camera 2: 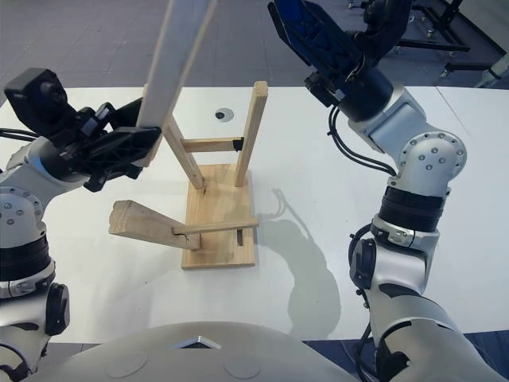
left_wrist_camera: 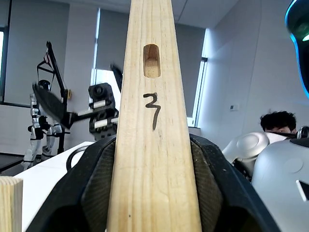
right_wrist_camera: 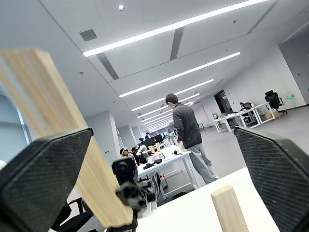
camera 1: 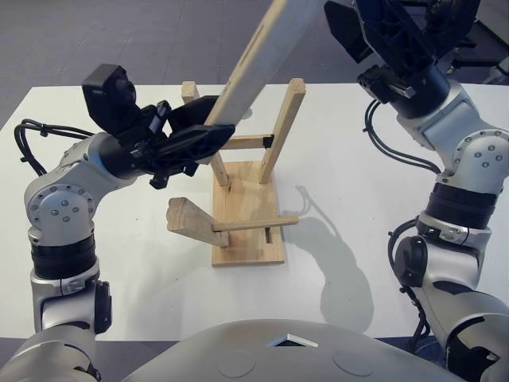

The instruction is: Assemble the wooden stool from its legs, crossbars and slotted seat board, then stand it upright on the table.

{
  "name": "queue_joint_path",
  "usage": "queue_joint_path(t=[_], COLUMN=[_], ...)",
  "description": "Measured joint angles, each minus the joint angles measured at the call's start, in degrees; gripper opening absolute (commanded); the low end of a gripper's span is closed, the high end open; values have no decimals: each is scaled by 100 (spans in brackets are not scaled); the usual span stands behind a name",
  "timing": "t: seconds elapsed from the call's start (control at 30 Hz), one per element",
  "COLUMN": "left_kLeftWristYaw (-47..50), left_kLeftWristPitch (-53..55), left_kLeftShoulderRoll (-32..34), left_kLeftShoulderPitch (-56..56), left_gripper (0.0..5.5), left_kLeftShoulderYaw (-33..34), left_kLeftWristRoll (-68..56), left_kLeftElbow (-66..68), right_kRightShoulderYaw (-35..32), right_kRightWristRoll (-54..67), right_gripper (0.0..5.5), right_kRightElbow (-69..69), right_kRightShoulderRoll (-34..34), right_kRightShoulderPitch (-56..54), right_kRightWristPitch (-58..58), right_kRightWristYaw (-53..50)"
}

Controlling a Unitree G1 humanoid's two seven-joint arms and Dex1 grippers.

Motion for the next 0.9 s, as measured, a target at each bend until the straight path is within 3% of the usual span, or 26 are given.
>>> queue_joint_path(t=[0.33, 0.67, 0.9], left_kLeftWristYaw=[153, 65, -5], left_kLeftWristPitch=[82, 170, 167], left_kLeftShoulderRoll=[-234, -263, -265], left_kLeftShoulderPitch=[205, 271, 274], left_gripper=[206, 206, 206], left_kLeftShoulderYaw=[-344, -526, -526], left_kLeftWristRoll=[246, 342, 473], left_kLeftElbow=[182, 126, 123], right_kRightShoulderYaw=[57, 388, 368], right_kRightWristRoll=[943, 816, 857], right_gripper=[540, 540, 413], right_kRightElbow=[-1088, -1142, -1067], right_kRightShoulderRoll=[188, 272, 301], right_kRightShoulderPitch=[40, -72, -71], right_kRightWristPitch=[-8, -302, -385], right_kRightWristYaw=[-307, -500, -363])
